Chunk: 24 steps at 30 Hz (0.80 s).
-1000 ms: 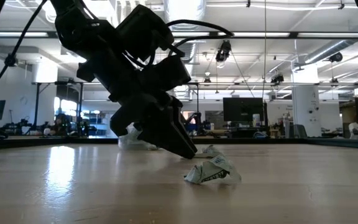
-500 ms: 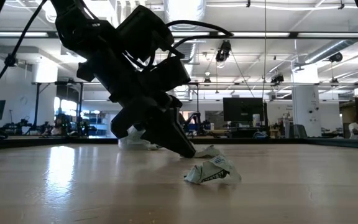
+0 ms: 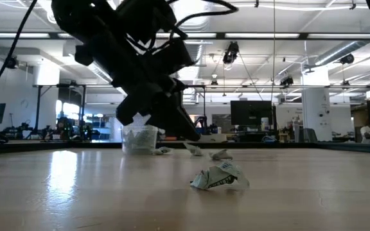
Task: Pick and place Stevia / Truvia into bins
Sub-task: Put the stevia packet into the top transparent container
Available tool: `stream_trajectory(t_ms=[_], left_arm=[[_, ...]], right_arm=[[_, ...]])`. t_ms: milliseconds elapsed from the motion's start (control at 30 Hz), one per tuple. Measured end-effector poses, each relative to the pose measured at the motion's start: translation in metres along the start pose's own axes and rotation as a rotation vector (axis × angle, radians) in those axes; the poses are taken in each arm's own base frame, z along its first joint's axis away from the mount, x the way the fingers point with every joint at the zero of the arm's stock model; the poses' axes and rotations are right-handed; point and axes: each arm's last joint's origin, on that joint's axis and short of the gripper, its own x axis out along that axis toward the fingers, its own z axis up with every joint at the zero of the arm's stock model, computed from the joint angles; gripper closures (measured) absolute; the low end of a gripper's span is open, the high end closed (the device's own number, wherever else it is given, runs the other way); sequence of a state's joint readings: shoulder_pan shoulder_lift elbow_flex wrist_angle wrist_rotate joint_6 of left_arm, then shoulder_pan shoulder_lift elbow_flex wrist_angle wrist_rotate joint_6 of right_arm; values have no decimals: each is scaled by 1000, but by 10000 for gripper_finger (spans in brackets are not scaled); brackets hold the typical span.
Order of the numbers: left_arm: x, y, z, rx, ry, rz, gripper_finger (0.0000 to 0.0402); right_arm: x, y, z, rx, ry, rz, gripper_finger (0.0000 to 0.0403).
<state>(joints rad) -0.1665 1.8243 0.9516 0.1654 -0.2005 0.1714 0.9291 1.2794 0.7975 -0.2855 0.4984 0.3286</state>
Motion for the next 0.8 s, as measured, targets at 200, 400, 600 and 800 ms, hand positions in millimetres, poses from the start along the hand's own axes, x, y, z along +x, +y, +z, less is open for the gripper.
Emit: stream_trajectory(t_ms=[200,400,600,800], left_arm=[[-15,1,4,14,19,77,401],[-33,11,7,23,82,236,401],[-57,20,6,35,147,368,401],[-79,28,4,-2,198,475,401]], right_arm=[[0,0,0,0,-1,0,335],[1,0,-1,1,-2,1,335],[1,0,-2,0,0,0,335],[1,0,-2,0,-2,0,335]])
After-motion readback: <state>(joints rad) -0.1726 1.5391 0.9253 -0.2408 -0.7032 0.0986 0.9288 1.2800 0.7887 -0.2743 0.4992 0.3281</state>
